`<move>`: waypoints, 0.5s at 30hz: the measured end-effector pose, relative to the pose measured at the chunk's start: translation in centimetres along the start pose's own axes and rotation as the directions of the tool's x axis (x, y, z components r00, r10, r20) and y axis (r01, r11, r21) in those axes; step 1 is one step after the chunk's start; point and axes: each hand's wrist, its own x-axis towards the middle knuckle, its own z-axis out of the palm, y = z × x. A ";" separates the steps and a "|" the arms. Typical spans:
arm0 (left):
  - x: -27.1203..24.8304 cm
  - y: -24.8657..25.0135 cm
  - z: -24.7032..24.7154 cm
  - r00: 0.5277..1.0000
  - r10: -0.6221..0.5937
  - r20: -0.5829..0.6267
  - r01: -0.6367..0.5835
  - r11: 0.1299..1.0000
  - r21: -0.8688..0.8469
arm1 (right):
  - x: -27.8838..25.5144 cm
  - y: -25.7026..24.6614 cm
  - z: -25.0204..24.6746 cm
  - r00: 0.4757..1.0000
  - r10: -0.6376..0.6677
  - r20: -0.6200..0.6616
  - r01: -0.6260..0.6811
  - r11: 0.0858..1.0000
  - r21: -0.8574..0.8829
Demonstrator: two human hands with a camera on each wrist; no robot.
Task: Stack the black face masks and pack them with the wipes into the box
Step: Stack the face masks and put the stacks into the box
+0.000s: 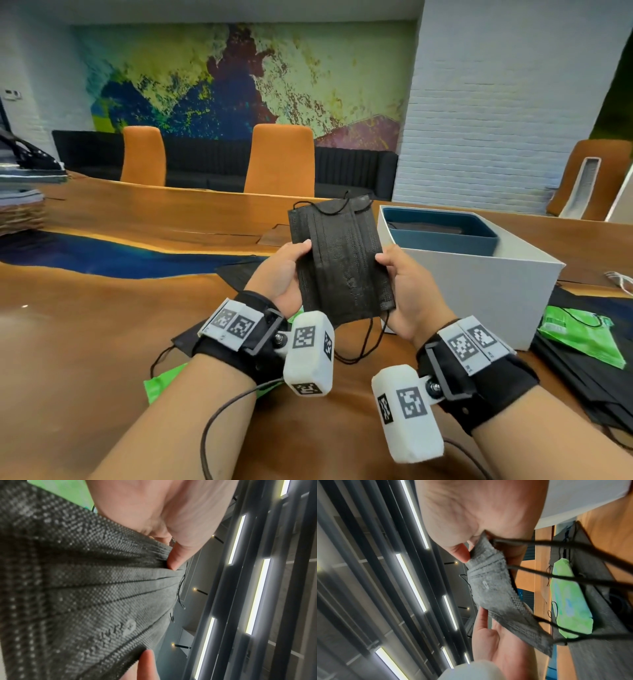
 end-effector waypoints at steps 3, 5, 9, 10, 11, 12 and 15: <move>0.0 -0.1 0.1 1.000 0.020 -0.007 -0.020 1.000 -0.013 | -0.1 0.7 0.2 1.000 -0.012 -0.013 0.011 0.999 -0.037; -0.1 -0.2 0.3 1.000 0.023 -0.017 -0.023 1.000 -0.012 | -0.2 1.0 0.3 1.000 -0.018 -0.013 0.017 0.999 -0.050; -0.1 -0.4 0.7 0.998 0.039 -0.042 -0.039 0.999 -0.004 | -0.2 1.6 1.0 0.999 -0.033 -0.005 0.032 0.992 -0.122; -0.2 -0.4 0.9 0.998 0.046 -0.046 -0.046 0.999 0.000 | -0.2 1.8 1.1 0.999 -0.046 -0.005 0.045 0.988 -0.145; -0.2 -0.4 0.9 0.998 0.051 -0.047 -0.052 0.999 -0.003 | -0.2 1.9 1.2 0.998 -0.056 -0.007 0.054 0.986 -0.160; -0.3 -0.3 1.0 0.997 0.056 -0.046 -0.056 0.998 -0.015 | -0.2 1.9 1.2 0.998 -0.063 -0.007 0.061 0.985 -0.163; -0.7 0.2 1.1 0.998 0.042 -0.048 -0.045 0.997 -0.069 | -0.3 1.6 1.1 0.997 -0.074 0.002 0.073 0.982 -0.174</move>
